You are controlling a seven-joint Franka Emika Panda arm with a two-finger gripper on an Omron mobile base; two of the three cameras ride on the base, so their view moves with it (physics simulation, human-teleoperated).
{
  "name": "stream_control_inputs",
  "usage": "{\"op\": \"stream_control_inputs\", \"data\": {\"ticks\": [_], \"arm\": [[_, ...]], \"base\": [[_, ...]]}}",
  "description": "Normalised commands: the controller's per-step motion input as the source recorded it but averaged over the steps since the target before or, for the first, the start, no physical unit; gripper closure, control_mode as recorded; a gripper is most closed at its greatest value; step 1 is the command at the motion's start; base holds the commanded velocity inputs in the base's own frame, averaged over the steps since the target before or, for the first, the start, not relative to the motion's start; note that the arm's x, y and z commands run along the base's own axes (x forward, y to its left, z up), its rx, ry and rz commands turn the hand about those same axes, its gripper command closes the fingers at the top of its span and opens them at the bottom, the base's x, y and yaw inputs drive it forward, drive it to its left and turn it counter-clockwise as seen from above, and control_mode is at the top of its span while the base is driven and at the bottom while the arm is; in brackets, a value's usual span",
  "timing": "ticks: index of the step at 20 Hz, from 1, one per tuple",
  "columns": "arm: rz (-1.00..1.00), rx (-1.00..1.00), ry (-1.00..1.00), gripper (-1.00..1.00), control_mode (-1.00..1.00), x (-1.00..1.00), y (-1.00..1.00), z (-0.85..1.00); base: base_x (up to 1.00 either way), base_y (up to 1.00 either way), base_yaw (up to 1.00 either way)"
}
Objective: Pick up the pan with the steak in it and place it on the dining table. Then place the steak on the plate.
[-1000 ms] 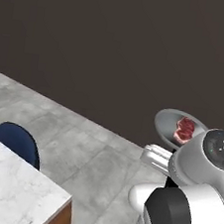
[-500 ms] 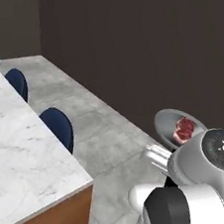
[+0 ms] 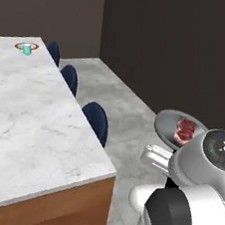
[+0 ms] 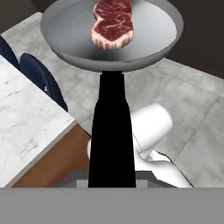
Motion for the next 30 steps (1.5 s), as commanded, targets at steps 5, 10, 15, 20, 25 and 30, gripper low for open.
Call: {"op": "stream_control_inputs", "data": {"ticks": [5,10,15,20,25,30], "arm": [[0.00,0.00,0.00,1.00,1.00,0.00,0.00,0.00],[0.00,0.00,0.00,1.00,1.00,0.00,0.00,0.00],[0.00,0.00,0.00,1.00,1.00,0.00,0.00,0.00],[0.00,0.00,0.00,1.00,1.00,0.00,0.00,0.00],[0.00,0.00,0.00,1.00,1.00,0.00,0.00,0.00],[0.00,0.00,0.00,1.00,1.00,0.00,0.00,0.00]], "base": [[-0.10,0.00,0.41],[-0.01,0.07,0.11],[-0.07,-0.59,0.00],[0.00,-1.00,0.01],[0.00,-1.00,0.00],[0.00,-1.00,0.01]]}}
